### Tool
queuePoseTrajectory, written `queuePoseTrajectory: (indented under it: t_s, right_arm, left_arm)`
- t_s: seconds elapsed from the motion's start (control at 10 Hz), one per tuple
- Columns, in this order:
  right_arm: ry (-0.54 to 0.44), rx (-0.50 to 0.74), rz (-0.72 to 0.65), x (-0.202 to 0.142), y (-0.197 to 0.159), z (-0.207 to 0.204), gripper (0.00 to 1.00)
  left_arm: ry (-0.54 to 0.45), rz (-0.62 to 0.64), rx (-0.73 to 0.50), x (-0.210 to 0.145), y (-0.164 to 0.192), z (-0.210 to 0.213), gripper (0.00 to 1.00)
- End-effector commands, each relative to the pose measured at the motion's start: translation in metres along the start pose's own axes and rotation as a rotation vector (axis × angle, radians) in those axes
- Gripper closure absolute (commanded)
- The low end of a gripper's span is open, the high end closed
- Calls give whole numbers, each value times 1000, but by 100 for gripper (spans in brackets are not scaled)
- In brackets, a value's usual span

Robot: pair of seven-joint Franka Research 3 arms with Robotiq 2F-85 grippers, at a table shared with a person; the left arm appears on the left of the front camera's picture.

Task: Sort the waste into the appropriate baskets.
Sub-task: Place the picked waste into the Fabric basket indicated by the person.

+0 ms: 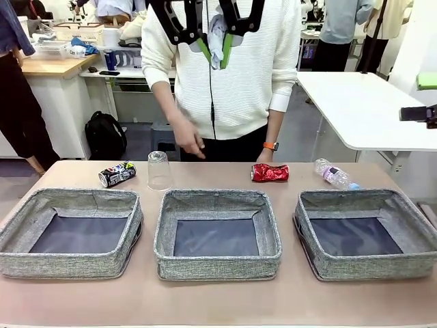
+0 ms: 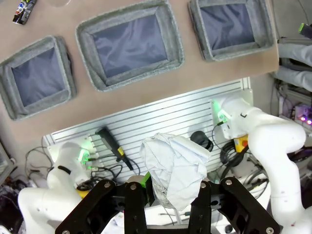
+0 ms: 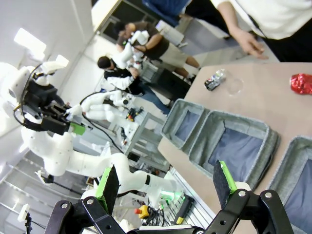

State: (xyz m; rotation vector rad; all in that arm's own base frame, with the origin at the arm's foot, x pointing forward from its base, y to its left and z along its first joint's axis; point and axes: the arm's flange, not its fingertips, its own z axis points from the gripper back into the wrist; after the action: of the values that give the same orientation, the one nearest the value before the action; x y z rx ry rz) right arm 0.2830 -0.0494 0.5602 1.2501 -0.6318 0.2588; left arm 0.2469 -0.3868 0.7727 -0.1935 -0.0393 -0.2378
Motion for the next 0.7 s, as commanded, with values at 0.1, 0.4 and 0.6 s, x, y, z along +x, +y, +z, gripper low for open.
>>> queuePoseTrajectory:
  t_s: [0.1, 0.4, 0.6]
  right_arm:
    - [-17, 24, 27, 3, -1, -2, 0]
    - [-17, 24, 27, 3, -1, -2, 0]
    - [-17, 24, 27, 3, -1, -2, 0]
  left_arm:
    - [-10, 9, -1, -2, 2, 2, 91]
    - [-10, 9, -1, -2, 2, 2, 91]
    - [-10, 9, -1, -2, 2, 2, 91]
